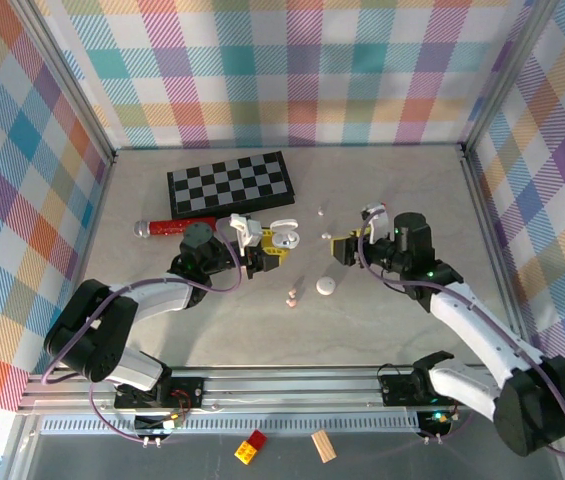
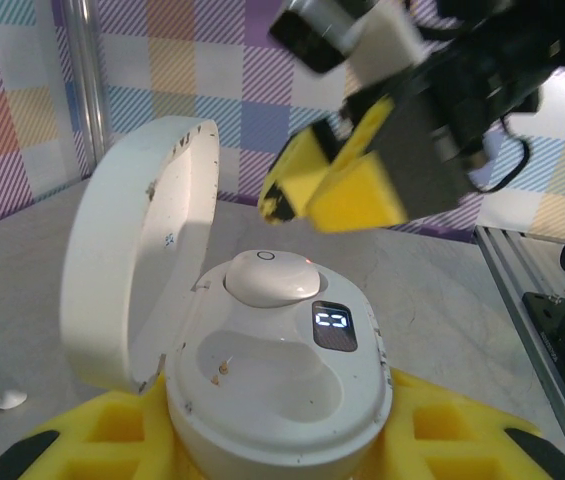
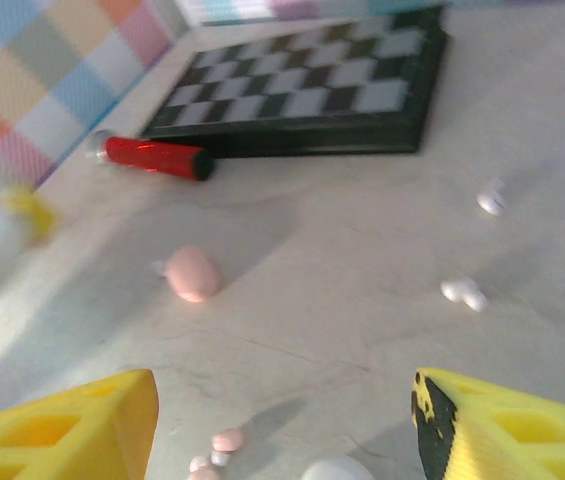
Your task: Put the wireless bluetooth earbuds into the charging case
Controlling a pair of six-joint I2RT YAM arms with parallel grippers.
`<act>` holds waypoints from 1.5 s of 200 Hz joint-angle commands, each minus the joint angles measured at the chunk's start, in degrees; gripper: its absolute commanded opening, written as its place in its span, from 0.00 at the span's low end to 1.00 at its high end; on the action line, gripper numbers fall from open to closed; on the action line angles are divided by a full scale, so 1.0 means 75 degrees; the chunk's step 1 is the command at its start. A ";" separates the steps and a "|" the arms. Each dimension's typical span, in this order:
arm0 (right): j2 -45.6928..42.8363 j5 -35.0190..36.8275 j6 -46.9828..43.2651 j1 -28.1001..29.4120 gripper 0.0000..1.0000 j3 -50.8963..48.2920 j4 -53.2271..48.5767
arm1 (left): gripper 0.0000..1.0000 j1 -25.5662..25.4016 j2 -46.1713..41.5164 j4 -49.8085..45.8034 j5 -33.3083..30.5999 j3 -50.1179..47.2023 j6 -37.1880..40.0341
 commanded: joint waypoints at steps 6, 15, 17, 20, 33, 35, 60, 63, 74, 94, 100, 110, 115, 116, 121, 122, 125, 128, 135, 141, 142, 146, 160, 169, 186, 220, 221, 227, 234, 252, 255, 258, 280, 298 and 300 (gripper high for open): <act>0.1290 -0.0156 0.1186 -0.0519 0.68 0.0293 0.0529 | 0.34 0.0094 -0.0318 0.0322 0.0110 -0.0070 0.0017; 0.1923 0.0250 0.1200 -0.0518 0.69 0.0786 -0.0150 | 0.34 0.0094 -0.0380 0.0290 0.0109 -0.0075 0.0023; 0.2058 0.0293 0.1182 -0.0514 0.69 0.0918 -0.0308 | 0.34 0.0094 -0.0394 0.0279 0.0109 -0.0075 0.0018; 0.2263 0.0327 0.1125 -0.0512 0.69 0.1102 -0.0495 | 0.34 0.0094 -0.0413 0.0267 0.0115 -0.0075 0.0017; 0.3067 0.0295 0.0970 -0.0515 0.71 0.1728 -0.1006 | 0.34 0.0094 -0.0504 0.0205 0.0130 -0.0064 0.0028; 0.3187 0.0299 0.0976 -0.0513 0.71 0.1804 -0.1038 | 0.34 0.0097 -0.0516 0.0193 0.0132 -0.0058 0.0028; 0.4454 -0.0019 0.1081 -0.0512 0.72 0.2656 -0.1161 | 0.34 0.0092 -0.0567 0.0144 0.0156 -0.0037 0.0052; 0.4601 -0.0082 0.1087 -0.0512 0.72 0.2747 -0.1145 | 0.34 0.0088 -0.0567 0.0153 0.0156 -0.0050 0.0052; 0.5101 -0.0215 0.1207 -0.0521 0.73 0.3119 -0.1216 | 0.34 0.0083 -0.0552 0.0172 0.0167 -0.0040 0.0052; 0.5913 -0.0413 0.1349 -0.0513 0.74 0.3808 -0.1530 | 0.34 0.0082 -0.0508 0.0233 0.0213 -0.0006 0.0008; 0.6136 -0.0530 0.1372 -0.0515 0.74 0.3949 -0.1553 | 0.34 0.0082 -0.0491 0.0268 0.0225 0.0006 -0.0012; 0.6439 -0.0676 0.1401 -0.0515 0.74 0.4228 -0.1650 | 0.34 0.0088 -0.0485 0.0294 0.0247 0.0018 -0.0041; 0.6567 -0.0749 0.1411 -0.0512 0.74 0.4324 -0.1653 | 0.34 0.0082 -0.0485 0.0295 0.0241 0.0018 -0.0050; 0.6594 -0.0771 0.1405 -0.0512 0.74 0.4348 -0.1664 | 0.34 0.0082 -0.0485 0.0295 0.0245 0.0018 -0.0052; 0.6716 -0.0859 0.1409 -0.0517 0.74 0.4434 -0.1668 | 0.34 0.0085 -0.0485 0.0295 0.0247 0.0018 -0.0053; 0.6728 -0.0873 0.1404 -0.0514 0.74 0.4450 -0.1677 | 0.34 0.0083 -0.0485 0.0295 0.0242 0.0018 -0.0053; 0.6802 -0.0902 0.1406 -0.0514 0.73 0.4507 -0.1702 | 0.34 0.0082 -0.0485 0.0285 0.0238 0.0018 -0.0050; 0.6869 -0.0919 0.1400 -0.0512 0.73 0.4547 -0.1717 | 0.34 0.0085 -0.0485 0.0283 0.0247 0.0008 -0.0053; 0.6961 -0.0968 0.1393 -0.0512 0.73 0.4623 -0.1730 | 0.34 0.0084 -0.0473 0.0273 0.0241 0.0007 -0.0042; 0.7041 -0.1031 0.1387 -0.0514 0.72 0.4663 -0.1726 | 0.34 0.0082 -0.0473 0.0263 0.0243 0.0007 -0.0042; 0.7048 -0.1035 0.1382 -0.0513 0.72 0.4664 -0.1729 | 0.34 0.0082 -0.0473 0.0261 0.0240 0.0007 -0.0042; 0.7090 -0.1056 0.1385 -0.0512 0.72 0.4691 -0.1720 | 0.34 0.0082 -0.0462 0.0254 0.0239 0.0007 -0.0042; 0.7188 -0.1143 0.1354 -0.0508 0.70 0.4735 -0.1773 | 0.34 0.0083 -0.0442 0.0271 0.0261 0.0007 -0.0050; 0.7218 -0.1208 0.1301 -0.0495 0.69 0.4754 -0.1807 | 0.34 0.0082 -0.0426 0.0283 0.0272 0.0013 -0.0053; 0.7220 -0.1257 0.1207 -0.0434 0.67 0.4767 -0.1901 | 0.34 0.0082 -0.0374 0.0326 0.0284 0.0039 -0.0076; 0.7218 -0.1105 0.1038 -0.0240 0.65 0.4933 -0.2264 | 0.34 0.0082 -0.0274 0.0518 0.0332 0.0077 -0.0206; 0.7219 -0.1102 0.1031 -0.0236 0.65 0.4934 -0.2273 | 0.34 0.0088 -0.0274 0.0518 0.0332 0.0077 -0.0206; 0.7208 -0.1082 0.1026 -0.0211 0.65 0.4946 -0.2305 | 0.34 0.0083 -0.0265 0.0518 0.0332 0.0077 -0.0217; 0.7199 -0.1070 0.0998 -0.0180 0.65 0.4977 -0.2335 | 0.34 0.0082 -0.0274 0.0518 0.0332 0.0077 -0.0217; 0.7208 -0.1075 0.0948 -0.0131 0.64 0.5018 -0.2440 | 0.34 0.0091 -0.0274 0.0518 0.0333 0.0077 -0.0217; 0.7208 -0.1079 0.0942 -0.0116 0.64 0.5017 -0.2452 | 0.34 0.0083 -0.0274 0.0518 0.0332 0.0077 -0.0217; 0.7205 -0.1093 0.0932 -0.0107 0.64 0.5027 -0.2456 | 0.34 0.0082 -0.0274 0.0518 0.0332 0.0077 -0.0217; 0.7147 -0.1176 0.0836 -0.0046 0.64 0.5021 -0.2562 | 0.34 0.0082 -0.0262 0.0518 0.0332 0.0085 -0.0217; 0.7041 -0.1239 0.0729 0.0025 0.64 0.4978 -0.2612 | 0.34 0.0088 -0.0222 0.0518 0.0332 0.0089 -0.0217; 0.7020 -0.1230 0.0719 0.0021 0.64 0.4963 -0.2620 | 0.34 0.0083 -0.0226 0.0524 0.0340 0.0089 -0.0214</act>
